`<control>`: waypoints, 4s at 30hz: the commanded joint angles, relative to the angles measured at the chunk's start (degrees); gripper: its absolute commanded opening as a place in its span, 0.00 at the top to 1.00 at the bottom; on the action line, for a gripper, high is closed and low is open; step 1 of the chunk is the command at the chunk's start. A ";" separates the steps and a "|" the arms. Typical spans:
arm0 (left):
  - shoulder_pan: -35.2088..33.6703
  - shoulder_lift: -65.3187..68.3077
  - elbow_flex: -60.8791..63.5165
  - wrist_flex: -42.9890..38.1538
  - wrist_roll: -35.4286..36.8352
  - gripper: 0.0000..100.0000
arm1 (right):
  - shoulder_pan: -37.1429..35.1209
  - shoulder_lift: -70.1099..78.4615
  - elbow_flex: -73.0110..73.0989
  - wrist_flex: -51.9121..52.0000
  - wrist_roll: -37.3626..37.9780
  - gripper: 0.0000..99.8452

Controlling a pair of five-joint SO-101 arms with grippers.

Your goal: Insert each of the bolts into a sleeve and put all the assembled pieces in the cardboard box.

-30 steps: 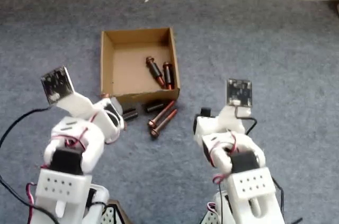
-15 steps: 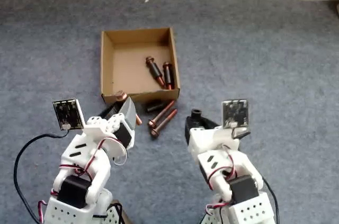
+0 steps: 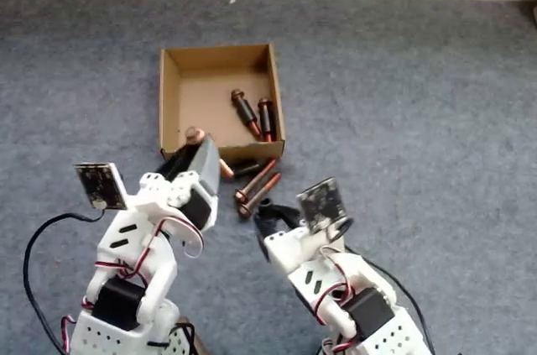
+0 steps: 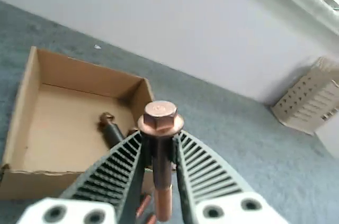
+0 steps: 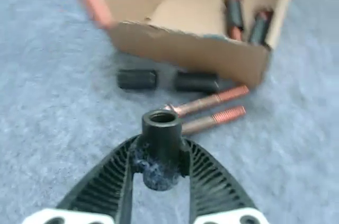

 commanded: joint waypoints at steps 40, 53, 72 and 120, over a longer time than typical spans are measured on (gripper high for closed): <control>12.62 -0.04 -2.07 4.92 -0.53 0.99 | -1.63 -1.01 7.96 -11.74 11.52 1.00; 12.97 -0.04 -1.89 5.10 -0.44 0.99 | -1.63 -1.01 7.96 -11.56 11.52 1.00; 12.97 0.04 0.22 1.05 -0.09 0.99 | -0.66 -1.01 7.96 -11.56 11.60 1.00; 9.45 -0.04 -14.37 36.04 -15.74 0.79 | 6.64 -1.01 8.31 -10.59 14.68 1.00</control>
